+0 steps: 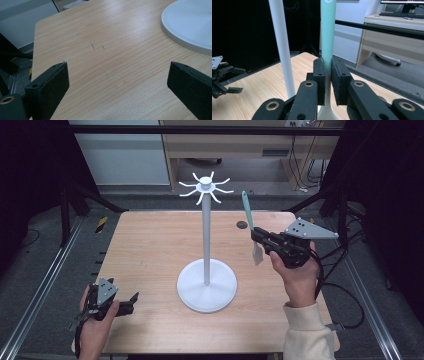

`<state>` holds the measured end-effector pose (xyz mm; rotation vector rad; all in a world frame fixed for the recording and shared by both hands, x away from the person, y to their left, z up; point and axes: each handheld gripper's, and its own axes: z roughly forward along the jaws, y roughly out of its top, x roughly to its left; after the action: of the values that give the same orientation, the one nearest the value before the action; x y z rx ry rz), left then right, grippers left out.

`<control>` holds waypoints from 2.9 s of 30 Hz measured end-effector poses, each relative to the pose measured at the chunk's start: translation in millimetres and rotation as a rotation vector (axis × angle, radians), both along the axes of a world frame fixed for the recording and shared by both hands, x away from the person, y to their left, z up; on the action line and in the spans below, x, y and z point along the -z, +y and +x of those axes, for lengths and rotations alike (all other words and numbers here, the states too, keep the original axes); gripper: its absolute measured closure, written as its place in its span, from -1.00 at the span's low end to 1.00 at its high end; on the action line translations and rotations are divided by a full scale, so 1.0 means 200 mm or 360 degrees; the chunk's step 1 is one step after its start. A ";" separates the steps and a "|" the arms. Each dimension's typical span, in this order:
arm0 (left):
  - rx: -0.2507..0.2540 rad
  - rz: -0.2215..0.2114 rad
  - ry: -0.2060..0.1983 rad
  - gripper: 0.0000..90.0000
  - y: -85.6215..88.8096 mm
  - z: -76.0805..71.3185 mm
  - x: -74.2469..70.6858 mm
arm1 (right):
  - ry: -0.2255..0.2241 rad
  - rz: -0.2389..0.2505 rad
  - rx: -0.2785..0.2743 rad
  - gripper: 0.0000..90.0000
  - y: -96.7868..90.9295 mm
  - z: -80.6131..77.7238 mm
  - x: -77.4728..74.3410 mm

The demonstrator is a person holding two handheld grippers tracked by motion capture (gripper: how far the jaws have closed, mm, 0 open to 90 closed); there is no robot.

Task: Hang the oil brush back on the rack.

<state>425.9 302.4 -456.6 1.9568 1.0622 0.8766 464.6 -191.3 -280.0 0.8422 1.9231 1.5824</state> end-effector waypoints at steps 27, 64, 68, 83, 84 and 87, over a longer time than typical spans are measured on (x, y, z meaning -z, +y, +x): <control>0.0001 0.0000 0.0000 -0.92 0.00 0.00 0.00 | -0.0056 0.0032 0.0000 0.83 -0.03 -0.07 -0.04; 0.0003 0.0009 0.0007 -0.92 0.00 0.00 0.00 | -0.0101 0.0081 -0.0138 0.83 0.05 -0.09 -0.10; 0.0006 0.0010 0.0007 -0.92 -0.01 0.00 0.00 | -0.0109 0.0078 -0.0159 0.83 0.06 -0.09 -0.11; 0.0007 0.0012 0.0008 -0.92 -0.01 0.00 0.00 | -0.0093 0.0061 -0.0159 0.83 0.09 -0.07 -0.11; 0.0006 0.0012 0.0008 -0.92 -0.01 0.00 0.00 | -0.0086 0.0062 -0.0163 0.83 0.09 -0.07 -0.10; 0.0006 0.0011 0.0009 -0.92 -0.01 0.00 0.00 | -0.0081 0.0058 -0.0165 0.83 0.09 -0.06 -0.10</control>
<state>426.2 301.0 -457.4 1.9675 1.0600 0.8739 452.2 -173.3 -260.0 0.7201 1.9349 1.6874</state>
